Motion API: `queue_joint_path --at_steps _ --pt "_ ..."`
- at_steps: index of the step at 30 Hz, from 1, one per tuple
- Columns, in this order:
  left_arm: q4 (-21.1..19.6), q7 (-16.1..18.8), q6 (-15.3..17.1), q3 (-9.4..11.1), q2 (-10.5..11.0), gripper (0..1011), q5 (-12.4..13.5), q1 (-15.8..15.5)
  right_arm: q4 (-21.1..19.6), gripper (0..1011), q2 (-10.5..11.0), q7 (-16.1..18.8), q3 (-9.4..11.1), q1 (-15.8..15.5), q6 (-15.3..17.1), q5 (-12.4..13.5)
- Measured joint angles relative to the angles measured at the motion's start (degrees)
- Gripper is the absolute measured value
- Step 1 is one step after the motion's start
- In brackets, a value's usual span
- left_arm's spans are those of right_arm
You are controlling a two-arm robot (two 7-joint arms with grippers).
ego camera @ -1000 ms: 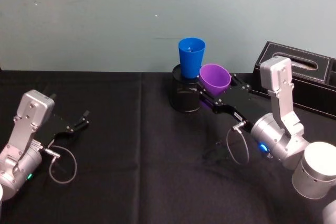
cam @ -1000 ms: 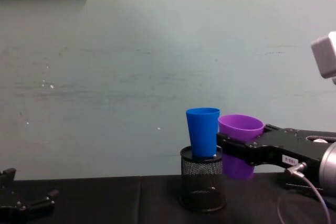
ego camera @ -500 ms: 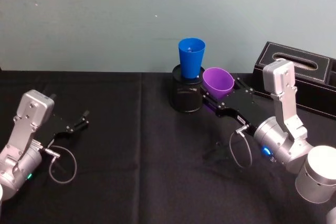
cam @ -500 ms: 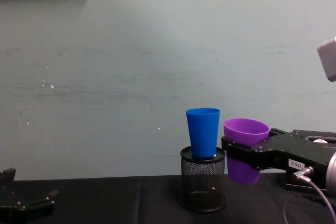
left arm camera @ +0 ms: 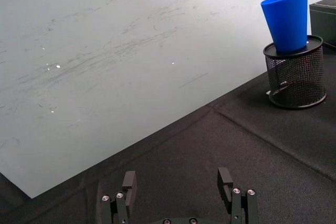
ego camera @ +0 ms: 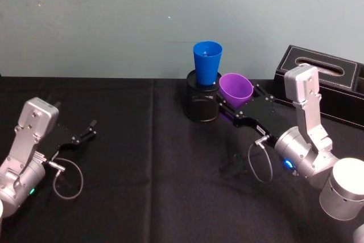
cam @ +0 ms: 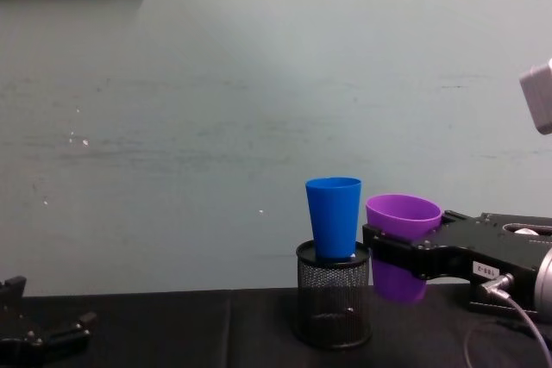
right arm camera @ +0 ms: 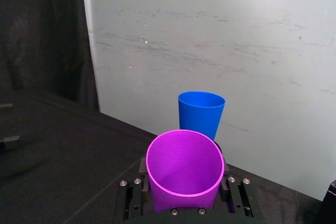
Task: Pick up one cup with a gripper and tap it against the other cup.
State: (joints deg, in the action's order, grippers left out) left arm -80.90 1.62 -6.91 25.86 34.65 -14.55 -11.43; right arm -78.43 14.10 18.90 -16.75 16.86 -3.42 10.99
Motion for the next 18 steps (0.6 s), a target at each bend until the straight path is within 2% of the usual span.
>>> queue_joint_path --at_steps 18 --pt "0.0 0.0 0.0 0.0 0.0 1011 0.0 0.0 0.03 729 0.01 0.05 -0.01 0.05 -0.05 0.03"
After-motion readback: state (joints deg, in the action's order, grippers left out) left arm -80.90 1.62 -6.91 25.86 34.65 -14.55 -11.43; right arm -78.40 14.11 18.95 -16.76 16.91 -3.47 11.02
